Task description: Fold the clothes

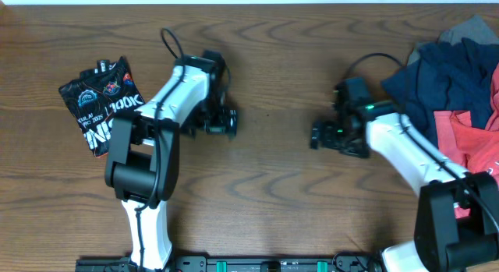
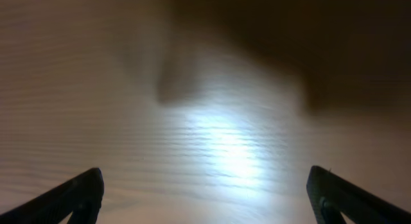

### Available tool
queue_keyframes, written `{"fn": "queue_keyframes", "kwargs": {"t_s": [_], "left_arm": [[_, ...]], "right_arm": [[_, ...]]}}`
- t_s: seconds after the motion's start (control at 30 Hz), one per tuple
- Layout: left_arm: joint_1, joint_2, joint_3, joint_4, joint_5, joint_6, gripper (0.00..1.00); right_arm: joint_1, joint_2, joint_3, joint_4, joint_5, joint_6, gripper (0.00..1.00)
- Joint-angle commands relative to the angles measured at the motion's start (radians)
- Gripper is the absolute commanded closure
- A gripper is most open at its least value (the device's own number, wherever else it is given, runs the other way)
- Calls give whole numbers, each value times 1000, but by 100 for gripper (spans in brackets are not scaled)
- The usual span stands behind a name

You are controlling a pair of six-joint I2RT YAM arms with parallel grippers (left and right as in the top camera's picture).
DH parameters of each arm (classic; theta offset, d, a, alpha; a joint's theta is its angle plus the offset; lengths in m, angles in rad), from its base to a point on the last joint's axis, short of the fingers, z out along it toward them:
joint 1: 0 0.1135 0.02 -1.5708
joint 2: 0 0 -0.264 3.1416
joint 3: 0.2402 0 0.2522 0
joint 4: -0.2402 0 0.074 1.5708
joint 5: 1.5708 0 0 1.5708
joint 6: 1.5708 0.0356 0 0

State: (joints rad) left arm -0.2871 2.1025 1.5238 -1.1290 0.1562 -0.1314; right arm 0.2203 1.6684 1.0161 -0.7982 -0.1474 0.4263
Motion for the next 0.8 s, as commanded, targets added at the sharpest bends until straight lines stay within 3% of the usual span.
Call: {"fn": "queue_keyframes", "kwargs": {"t_s": [0.0, 0.1, 0.3, 0.53, 0.63, 0.77], "left_arm": [[1, -79, 15, -124, -8, -12, 2], [9, -166, 11, -198, -8, -14, 2], [4, -425, -51, -175, -15, -66, 2], [-17, -835, -303, 55, -169, -119, 2], [-25, -1056, -476, 206, -176, -87, 2], [-25, -1349, -697, 356, -249, -136, 2]], "right_arm": [[-92, -10, 11, -96, 0, -47, 1], [-150, -17, 11, -201, 0, -56, 1], [-167, -115, 10, -280, 1, -91, 1], [-145, -399, -17, -187, 31, -90, 1], [-77, -559, -80, -87, 146, -73, 1], [57, -775, -204, 22, 354, 7, 1]]}}
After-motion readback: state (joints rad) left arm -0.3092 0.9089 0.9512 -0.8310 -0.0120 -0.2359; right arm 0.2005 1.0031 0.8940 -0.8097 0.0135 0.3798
